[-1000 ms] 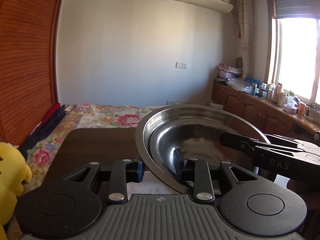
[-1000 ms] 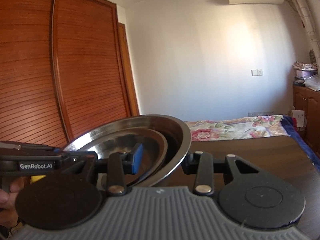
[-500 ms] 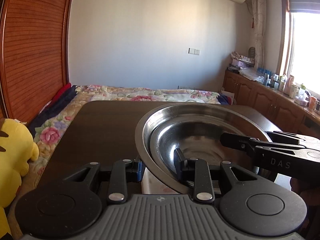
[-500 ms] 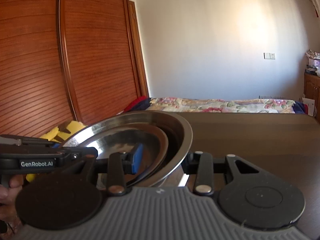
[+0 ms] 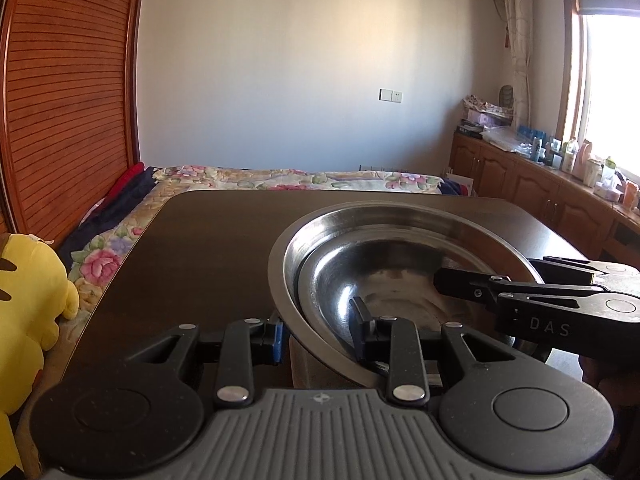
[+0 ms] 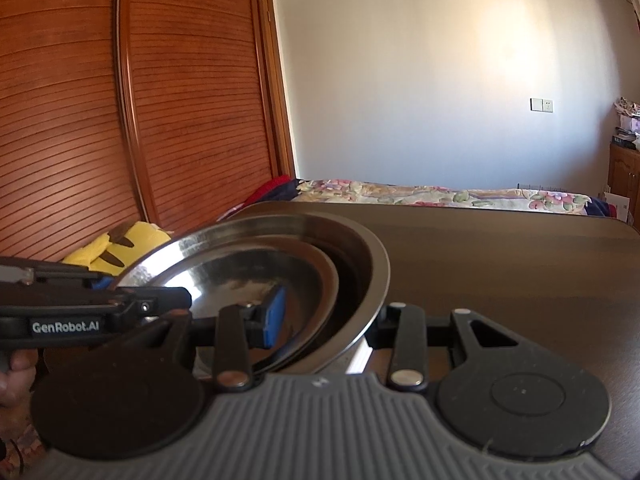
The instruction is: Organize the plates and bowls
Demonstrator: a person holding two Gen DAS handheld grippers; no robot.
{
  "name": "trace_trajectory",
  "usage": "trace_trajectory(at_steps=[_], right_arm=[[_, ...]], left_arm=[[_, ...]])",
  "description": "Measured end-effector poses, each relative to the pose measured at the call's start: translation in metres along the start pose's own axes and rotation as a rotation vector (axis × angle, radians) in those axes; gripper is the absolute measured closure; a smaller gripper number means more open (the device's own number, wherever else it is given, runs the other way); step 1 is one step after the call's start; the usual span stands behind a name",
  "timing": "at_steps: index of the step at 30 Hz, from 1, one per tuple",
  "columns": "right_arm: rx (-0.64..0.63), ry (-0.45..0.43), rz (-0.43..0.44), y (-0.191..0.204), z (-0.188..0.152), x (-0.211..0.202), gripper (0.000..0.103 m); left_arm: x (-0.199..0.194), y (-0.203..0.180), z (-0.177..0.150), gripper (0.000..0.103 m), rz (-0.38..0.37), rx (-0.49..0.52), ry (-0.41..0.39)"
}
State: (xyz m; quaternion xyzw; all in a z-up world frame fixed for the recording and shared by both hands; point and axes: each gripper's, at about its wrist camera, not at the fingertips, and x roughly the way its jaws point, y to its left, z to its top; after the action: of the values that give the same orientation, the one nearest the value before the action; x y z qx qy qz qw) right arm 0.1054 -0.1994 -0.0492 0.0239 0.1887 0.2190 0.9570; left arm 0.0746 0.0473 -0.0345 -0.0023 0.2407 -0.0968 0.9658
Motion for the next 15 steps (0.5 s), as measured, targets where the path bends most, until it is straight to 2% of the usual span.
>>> trace_trajectory(at_steps=[15], right_arm=[[-0.003, 0.019, 0.011, 0.0009, -0.0029, 0.0046, 0.061]], left_arm=[[0.0026, 0.0006, -0.0052, 0.07, 0.006, -0.001, 0.006]])
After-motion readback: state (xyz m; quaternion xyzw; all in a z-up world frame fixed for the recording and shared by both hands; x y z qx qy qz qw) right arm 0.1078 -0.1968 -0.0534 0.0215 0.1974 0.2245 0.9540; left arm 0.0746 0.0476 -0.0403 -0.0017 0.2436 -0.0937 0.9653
